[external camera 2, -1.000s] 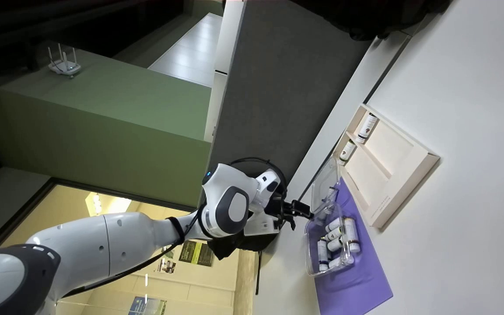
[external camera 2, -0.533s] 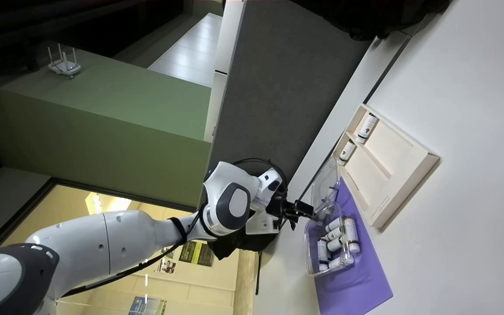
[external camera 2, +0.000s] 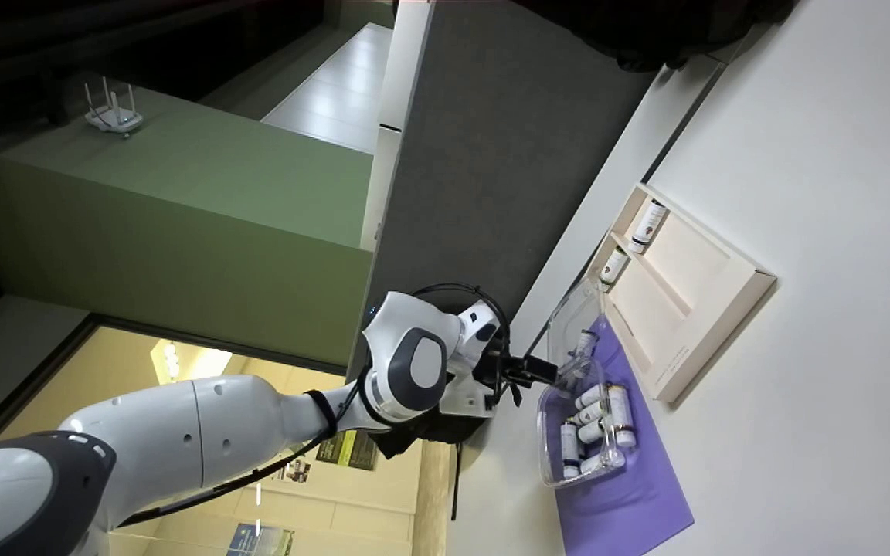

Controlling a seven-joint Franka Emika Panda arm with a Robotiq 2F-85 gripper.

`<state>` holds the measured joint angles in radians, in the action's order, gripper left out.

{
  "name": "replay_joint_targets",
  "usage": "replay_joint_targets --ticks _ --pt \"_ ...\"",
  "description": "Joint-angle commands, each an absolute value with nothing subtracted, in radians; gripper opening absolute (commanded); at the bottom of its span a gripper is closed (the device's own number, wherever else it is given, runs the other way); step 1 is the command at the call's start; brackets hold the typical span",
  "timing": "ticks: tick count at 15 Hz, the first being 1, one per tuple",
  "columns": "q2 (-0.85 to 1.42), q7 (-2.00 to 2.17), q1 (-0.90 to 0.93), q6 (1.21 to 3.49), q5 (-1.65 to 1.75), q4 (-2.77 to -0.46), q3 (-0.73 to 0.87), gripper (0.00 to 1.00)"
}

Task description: Uncover the clear container and put one of the bottles from the table inside it

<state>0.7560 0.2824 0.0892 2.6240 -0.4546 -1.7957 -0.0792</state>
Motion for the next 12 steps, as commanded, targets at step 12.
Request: replay_joint_targets --ticks 12 --pt "0.767 0.479 0.151 2.639 -0.434 -1.807 -0.046 1.00"
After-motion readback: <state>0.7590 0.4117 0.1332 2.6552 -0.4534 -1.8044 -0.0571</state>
